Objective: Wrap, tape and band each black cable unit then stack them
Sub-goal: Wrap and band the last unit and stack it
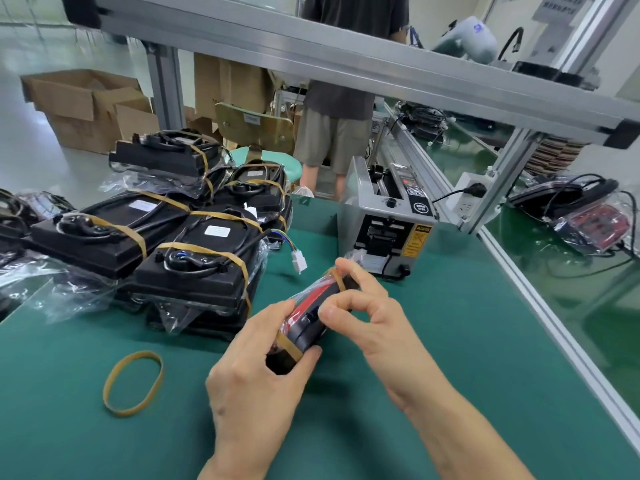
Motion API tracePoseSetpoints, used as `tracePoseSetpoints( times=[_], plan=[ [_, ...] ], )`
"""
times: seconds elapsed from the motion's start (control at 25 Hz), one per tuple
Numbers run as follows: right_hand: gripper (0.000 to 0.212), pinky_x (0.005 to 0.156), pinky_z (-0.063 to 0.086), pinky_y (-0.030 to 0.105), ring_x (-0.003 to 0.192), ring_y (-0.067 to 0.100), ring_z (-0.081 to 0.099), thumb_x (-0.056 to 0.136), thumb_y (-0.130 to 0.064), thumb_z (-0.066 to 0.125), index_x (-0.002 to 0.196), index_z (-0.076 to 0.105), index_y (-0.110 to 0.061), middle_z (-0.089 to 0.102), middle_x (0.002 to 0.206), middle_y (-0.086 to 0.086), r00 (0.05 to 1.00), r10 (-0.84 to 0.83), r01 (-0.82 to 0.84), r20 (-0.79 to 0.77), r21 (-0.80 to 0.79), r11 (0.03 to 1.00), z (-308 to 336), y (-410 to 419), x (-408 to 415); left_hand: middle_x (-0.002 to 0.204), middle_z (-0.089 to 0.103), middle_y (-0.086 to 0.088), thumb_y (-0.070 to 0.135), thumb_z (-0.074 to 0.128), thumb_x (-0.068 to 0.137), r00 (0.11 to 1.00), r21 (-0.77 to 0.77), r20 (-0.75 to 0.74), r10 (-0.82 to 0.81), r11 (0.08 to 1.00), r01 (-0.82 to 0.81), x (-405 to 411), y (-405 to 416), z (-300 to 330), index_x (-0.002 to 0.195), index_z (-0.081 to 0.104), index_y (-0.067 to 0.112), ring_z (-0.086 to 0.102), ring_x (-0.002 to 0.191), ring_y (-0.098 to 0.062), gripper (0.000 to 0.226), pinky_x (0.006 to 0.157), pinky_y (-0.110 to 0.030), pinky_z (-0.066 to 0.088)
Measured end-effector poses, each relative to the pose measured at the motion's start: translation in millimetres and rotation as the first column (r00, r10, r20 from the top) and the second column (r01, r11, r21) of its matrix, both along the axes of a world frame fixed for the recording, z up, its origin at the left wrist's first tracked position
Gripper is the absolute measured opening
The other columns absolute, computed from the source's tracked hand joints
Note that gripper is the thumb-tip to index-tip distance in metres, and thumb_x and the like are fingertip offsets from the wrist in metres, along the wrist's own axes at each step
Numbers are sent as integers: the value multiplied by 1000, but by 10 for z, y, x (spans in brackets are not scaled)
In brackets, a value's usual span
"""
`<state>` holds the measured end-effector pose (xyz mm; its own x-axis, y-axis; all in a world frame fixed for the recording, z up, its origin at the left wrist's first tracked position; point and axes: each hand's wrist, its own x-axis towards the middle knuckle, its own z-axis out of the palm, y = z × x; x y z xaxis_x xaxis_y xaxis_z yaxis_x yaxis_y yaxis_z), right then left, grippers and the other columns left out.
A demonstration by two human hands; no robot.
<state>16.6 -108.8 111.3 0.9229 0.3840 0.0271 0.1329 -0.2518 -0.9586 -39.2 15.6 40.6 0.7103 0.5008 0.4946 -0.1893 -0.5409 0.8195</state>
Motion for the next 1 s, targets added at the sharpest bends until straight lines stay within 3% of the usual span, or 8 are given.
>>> tracePoseSetpoints(
  times=[0.12,0.52,0.76,0.88,1.0],
  plan=[
    [16,118,13,42,135,-8,25,82,-24,71,67,73,-29,37,139,-33,999,-39,40,5,-57,998,-46,16,-3,104,66,19,15,88,57,1000,6,-2,-1,1000,1,-9,-16,6,113,65,34,66,86,-9,63,78,-28,49],
    [14,116,18,44,136,-4,25,81,-26,73,69,73,-33,38,136,-33,997,-50,57,62,-116,992,-60,96,18,105,66,17,15,87,58,1000,25,-1,9,1000,-9,-10,-11,22,113,66,31,65,88,-10,61,79,-30,50],
    [15,106,28,25,136,-2,28,82,-20,73,69,75,-27,40,136,-30,999,-29,29,-24,-12,1000,-50,82,41,107,66,16,15,87,58,1000,9,-2,12,1000,-12,-17,-16,26,113,66,30,65,91,-10,61,80,-32,51],
    [12,114,23,39,135,-1,28,81,-24,73,69,75,-28,39,135,-31,998,-62,64,28,-76,995,-73,91,40,106,66,16,14,87,58,1000,32,-1,10,999,-10,-13,-21,25,113,66,29,66,88,-11,60,77,-33,52],
    [13,115,19,42,133,-5,26,81,-24,73,68,73,-24,37,132,-35,993,-93,102,76,-119,988,-101,109,28,105,66,16,15,86,58,1000,38,8,17,999,-18,-15,-23,30,112,66,29,66,85,-12,59,75,-34,53]
  ],
)
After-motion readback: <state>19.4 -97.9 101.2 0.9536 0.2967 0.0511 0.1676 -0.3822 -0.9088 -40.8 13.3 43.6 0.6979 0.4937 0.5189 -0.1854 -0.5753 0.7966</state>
